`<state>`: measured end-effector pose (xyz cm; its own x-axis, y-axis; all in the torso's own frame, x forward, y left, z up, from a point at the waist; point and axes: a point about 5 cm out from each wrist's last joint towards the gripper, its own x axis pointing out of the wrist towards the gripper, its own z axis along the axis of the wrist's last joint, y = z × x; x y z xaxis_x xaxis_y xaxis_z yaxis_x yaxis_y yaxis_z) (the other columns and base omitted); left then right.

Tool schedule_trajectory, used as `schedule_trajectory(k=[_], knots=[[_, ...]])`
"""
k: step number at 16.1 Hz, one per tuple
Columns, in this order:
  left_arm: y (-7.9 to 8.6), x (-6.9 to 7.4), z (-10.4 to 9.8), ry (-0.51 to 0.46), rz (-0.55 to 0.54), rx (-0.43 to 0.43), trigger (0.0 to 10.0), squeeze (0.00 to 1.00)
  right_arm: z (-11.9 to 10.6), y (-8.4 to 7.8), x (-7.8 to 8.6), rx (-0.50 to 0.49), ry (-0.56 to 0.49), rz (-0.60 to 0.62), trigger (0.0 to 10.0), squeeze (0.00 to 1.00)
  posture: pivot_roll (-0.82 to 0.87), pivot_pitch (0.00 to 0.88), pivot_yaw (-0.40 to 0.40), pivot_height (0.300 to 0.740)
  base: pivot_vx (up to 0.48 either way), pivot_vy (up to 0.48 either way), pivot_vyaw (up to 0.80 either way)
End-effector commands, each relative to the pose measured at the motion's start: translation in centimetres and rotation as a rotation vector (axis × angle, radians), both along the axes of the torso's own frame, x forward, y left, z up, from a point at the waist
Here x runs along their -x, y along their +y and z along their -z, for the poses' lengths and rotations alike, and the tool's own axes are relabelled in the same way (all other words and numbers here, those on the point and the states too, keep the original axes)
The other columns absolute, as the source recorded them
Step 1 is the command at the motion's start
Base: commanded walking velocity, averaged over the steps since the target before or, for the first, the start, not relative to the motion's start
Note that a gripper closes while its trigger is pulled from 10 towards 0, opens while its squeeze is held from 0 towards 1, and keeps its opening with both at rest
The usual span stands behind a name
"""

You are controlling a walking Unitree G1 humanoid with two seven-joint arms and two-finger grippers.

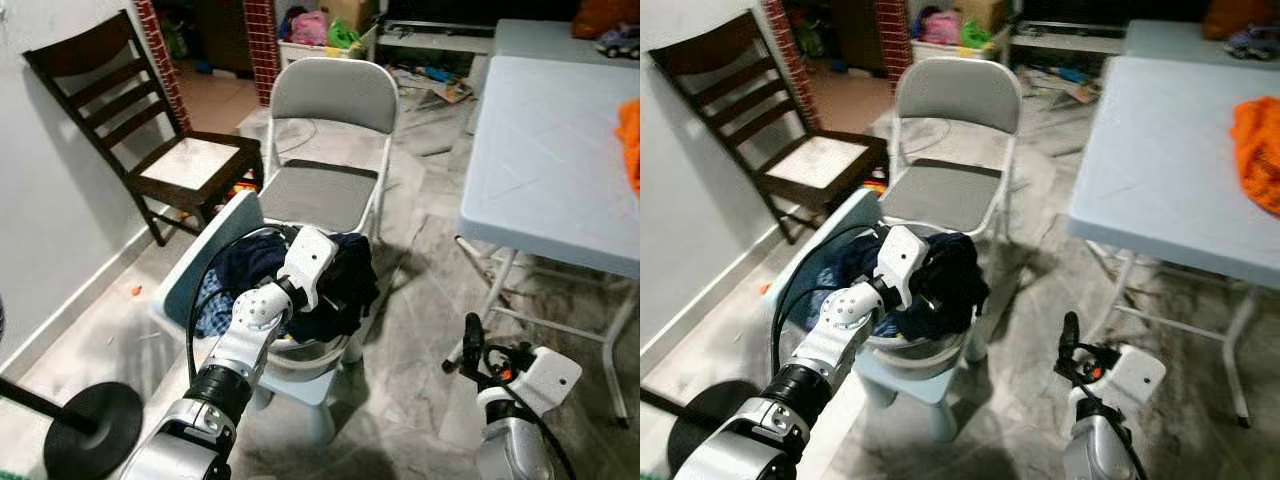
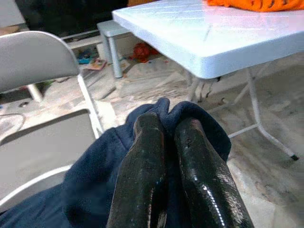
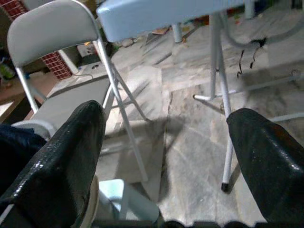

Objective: Hang hanger

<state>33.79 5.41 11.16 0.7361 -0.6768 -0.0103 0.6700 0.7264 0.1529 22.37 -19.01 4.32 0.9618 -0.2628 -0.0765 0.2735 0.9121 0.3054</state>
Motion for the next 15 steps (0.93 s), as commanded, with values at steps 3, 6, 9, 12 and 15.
schedule_trajectory(k=[3,6,9,12,15], knots=[[0.1,-0.2,-0.2,0.015,-0.038,0.037,0.0,0.0,0.0,0.4,0.3,-0.011,0.007,-0.019,10.0,0.0,0.11,0.058,-0.002,0.74,0.0,0.0,-0.8],[0.0,0.3,0.7,0.039,-0.057,0.051,0.0,0.0,-0.3,0.0,-0.5,-0.003,0.012,-0.041,10.0,0.0,0.11,0.059,-0.046,0.74,0.0,0.0,-0.63],[-0.8,0.6,0.9,0.045,-0.052,0.072,0.0,0.0,-0.9,-0.2,-0.7,0.012,-0.001,-0.052,10.0,0.0,0.09,0.063,-0.061,0.74,0.0,0.0,-0.8],[-1.5,0.6,0.7,0.051,-0.04,0.088,0.0,0.0,-0.8,-0.3,-0.3,0.02,0.005,-0.057,10.0,0.0,0.08,0.07,-0.064,0.74,0.0,-0.396,0.0],[-2.0,0.7,0.7,0.046,-0.01,0.078,0.0,0.0,-0.9,-0.5,-0.4,0.024,0.008,-0.056,10.0,0.0,0.07,0.068,-0.066,0.74,0.0,-0.391,0.0]])
